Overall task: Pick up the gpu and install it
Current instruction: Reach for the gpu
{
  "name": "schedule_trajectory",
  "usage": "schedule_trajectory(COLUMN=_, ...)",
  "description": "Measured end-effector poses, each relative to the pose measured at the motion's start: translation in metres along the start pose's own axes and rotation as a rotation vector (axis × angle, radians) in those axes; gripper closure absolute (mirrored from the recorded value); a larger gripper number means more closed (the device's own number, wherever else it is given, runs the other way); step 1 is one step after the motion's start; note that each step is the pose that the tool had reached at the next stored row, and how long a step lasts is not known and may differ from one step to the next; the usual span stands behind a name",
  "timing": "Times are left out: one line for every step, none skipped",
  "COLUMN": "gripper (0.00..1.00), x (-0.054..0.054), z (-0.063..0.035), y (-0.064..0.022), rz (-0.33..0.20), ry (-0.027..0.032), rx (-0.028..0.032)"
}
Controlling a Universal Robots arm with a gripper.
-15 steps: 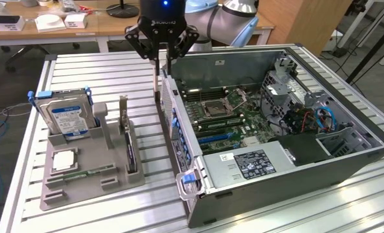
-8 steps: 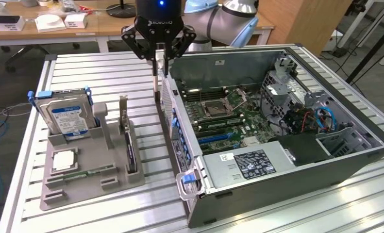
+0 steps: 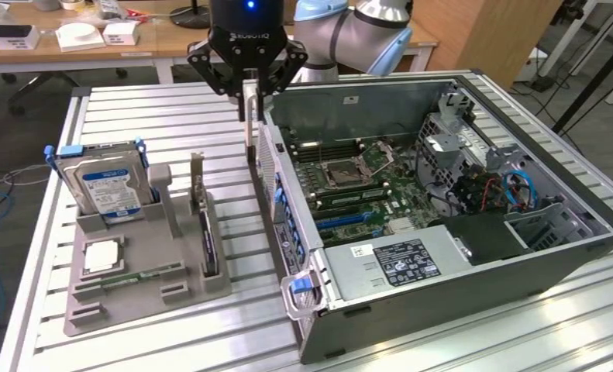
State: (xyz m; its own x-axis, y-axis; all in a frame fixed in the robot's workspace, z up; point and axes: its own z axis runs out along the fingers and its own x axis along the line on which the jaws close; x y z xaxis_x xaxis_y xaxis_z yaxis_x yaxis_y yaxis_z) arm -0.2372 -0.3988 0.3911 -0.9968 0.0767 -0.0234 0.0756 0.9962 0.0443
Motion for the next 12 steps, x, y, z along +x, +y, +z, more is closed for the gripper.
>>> schedule_trajectory(gripper=0.7, x=0.001, z=0.0, y=-0.0001, rz=0.0, ry=0.0, rx=0.0)
schedule_trajectory(gripper=0.7, x=0.002, z=-0.0001, y=-0.0002, rz=0.0, ry=0.0, rx=0.0)
schedule_trajectory(gripper=0.7, x=0.004, z=-0.0001, y=-0.0003, rz=0.0, ry=0.0, rx=0.0)
schedule_trajectory(gripper=0.7, x=0.005, z=-0.0001, y=-0.0004, rz=0.0, ry=0.0, rx=0.0)
schedule_trajectory(gripper=0.7, x=0.007, z=-0.0002, y=-0.0006, rz=0.0, ry=0.0001, rx=0.0)
schedule_trajectory(gripper=0.7, x=0.009, z=-0.0003, y=-0.0007, rz=0.0, ry=0.0001, rx=0.0001)
schedule_trajectory(gripper=0.7, x=0.011, z=-0.0003, y=-0.0009, rz=0.0, ry=0.0001, rx=0.0001)
schedule_trajectory(gripper=0.7, x=0.013, z=-0.0003, y=-0.001, rz=0.0, ry=0.0, rx=0.0)
schedule_trajectory(gripper=0.7, x=0.016, z=-0.0004, y=-0.0012, rz=0.0, ry=0.0, rx=0.0)
schedule_trajectory(gripper=0.7, x=0.018, z=-0.0004, y=-0.0013, rz=0.0, ry=0.0001, rx=0.0)
schedule_trajectory(gripper=0.7, x=0.02, z=-0.0005, y=-0.0015, rz=0.0, ry=0.0001, rx=0.0)
schedule_trajectory(gripper=0.7, x=0.022, z=-0.0005, y=-0.0016, rz=0.0, ry=0.0, rx=0.0)
